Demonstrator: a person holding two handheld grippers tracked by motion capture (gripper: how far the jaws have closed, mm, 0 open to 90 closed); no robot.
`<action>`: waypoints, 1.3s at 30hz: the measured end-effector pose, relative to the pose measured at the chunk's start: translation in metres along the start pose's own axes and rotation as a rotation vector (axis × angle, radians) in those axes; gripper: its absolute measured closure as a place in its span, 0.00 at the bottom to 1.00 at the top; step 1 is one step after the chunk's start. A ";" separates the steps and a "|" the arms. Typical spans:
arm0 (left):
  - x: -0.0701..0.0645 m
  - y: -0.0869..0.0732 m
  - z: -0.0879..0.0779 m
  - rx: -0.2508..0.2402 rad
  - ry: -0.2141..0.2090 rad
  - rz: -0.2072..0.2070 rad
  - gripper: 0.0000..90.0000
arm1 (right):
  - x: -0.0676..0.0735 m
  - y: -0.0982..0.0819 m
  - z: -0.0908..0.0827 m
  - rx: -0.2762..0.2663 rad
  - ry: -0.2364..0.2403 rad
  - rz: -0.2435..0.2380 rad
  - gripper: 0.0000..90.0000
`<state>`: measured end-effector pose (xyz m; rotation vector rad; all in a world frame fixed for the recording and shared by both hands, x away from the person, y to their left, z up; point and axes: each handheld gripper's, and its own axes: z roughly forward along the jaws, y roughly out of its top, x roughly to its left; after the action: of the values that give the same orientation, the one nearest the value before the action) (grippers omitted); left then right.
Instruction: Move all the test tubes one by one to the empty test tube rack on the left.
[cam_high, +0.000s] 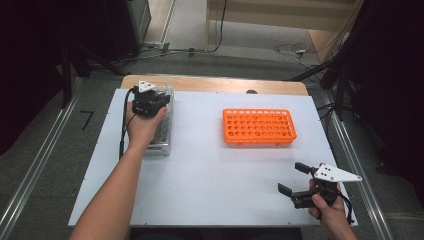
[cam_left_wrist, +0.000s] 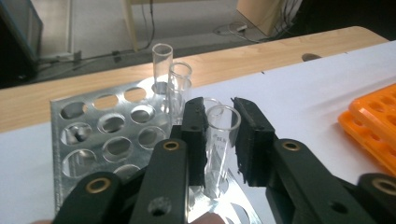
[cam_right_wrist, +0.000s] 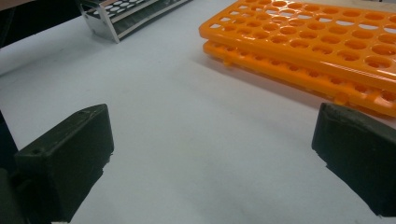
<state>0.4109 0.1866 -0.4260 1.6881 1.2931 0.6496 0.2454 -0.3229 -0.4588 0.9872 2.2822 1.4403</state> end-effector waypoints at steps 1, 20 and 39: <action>0.000 -0.001 -0.002 -0.003 0.000 -0.002 0.73 | -0.001 0.000 0.000 -0.002 0.000 0.002 0.00; -0.036 -0.037 -0.065 -0.071 -0.188 -0.003 0.01 | -0.015 -0.003 -0.002 -0.022 -0.021 0.025 0.00; -0.061 -0.085 -0.130 -0.132 -0.255 0.002 0.00 | -0.018 -0.002 -0.004 -0.030 -0.031 0.023 0.00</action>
<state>0.2441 0.1775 -0.4331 1.6054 1.0462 0.4913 0.2558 -0.3380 -0.4606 1.0234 2.2273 1.4541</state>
